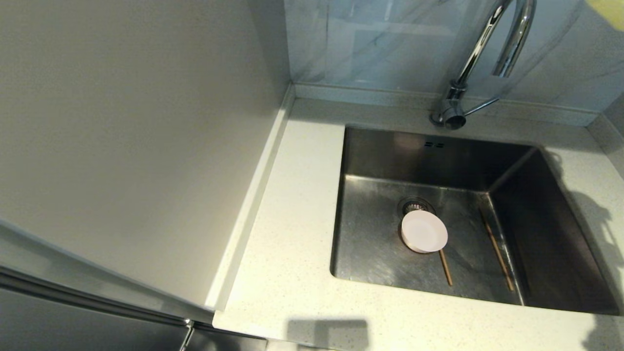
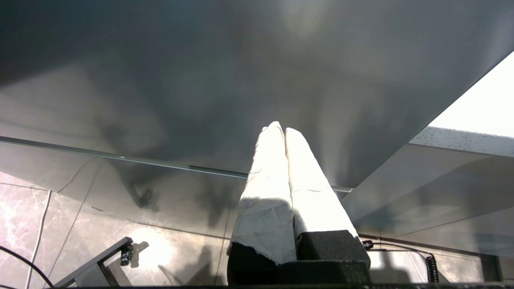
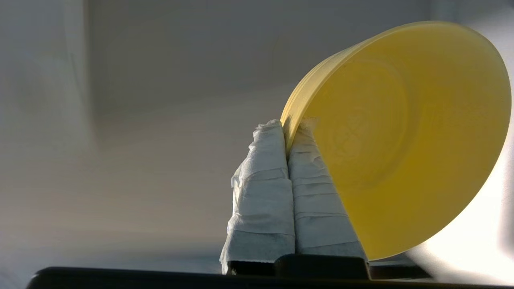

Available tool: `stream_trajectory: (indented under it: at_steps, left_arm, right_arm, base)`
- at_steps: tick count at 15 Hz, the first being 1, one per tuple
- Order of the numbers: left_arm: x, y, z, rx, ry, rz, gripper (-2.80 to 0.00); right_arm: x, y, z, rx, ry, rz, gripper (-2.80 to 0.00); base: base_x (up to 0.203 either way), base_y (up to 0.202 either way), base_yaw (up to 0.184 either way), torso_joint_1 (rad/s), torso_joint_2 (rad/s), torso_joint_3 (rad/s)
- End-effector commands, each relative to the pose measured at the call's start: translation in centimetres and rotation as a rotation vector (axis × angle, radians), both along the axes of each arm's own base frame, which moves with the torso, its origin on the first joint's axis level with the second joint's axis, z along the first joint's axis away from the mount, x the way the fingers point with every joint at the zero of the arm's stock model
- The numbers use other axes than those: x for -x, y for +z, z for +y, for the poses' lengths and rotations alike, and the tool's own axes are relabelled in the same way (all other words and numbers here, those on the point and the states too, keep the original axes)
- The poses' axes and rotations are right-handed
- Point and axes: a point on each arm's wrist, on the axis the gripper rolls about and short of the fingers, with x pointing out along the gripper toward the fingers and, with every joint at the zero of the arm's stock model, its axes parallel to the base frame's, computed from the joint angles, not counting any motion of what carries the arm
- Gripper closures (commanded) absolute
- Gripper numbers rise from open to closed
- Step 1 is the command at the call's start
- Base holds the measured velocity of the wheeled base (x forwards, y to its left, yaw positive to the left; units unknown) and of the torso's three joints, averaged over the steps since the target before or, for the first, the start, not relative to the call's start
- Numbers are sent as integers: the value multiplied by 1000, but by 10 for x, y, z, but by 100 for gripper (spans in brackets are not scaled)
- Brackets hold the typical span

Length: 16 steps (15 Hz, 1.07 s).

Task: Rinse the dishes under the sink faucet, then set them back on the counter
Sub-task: Put a bowl back to the table from the sink

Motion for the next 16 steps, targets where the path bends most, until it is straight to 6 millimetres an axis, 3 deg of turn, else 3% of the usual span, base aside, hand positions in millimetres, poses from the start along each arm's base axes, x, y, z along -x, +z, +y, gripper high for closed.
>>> stream_trajectory:
  at_steps: [1, 4, 6, 8, 10, 12, 14, 16]
  left_arm:
    - [0, 0, 0, 0, 0, -3, 0]
    - [0, 0, 0, 0, 0, -3, 0]
    - [0, 0, 0, 0, 0, -3, 0]
    - [0, 0, 0, 0, 0, -3, 0]
    - [0, 0, 0, 0, 0, -2, 0]
    - [0, 0, 0, 0, 0, -3, 0]
    - [0, 0, 0, 0, 0, -3, 0]
    - [0, 0, 0, 0, 0, -3, 0]
  right_arm:
    - [-32, -34, -12, -457, 34, 614, 0]
    - [-45, -86, -16, -734, 8, 1125, 0]
    - [-35, -124, -11, -648, -71, 1322, 0]
    - [-25, -153, -8, -151, -258, 1274, 0]
    - [-15, -171, -26, 583, -473, 1217, 0]
    - [-20, -175, -53, 1166, -522, 1030, 0]
    - [-38, -165, -82, 1597, -637, 701, 0]
    - [-50, -155, -94, 1797, -733, 429, 0]
  base:
    - [0, 0, 0, 0, 0, 0]
    - [0, 0, 0, 0, 0, 0]
    - [0, 0, 0, 0, 0, 0]
    - [0, 0, 0, 0, 0, 0]
    - [0, 0, 0, 0, 0, 0]
    - [0, 0, 0, 0, 0, 0]
    - [0, 0, 0, 0, 0, 0]
    - [0, 0, 0, 0, 0, 0]
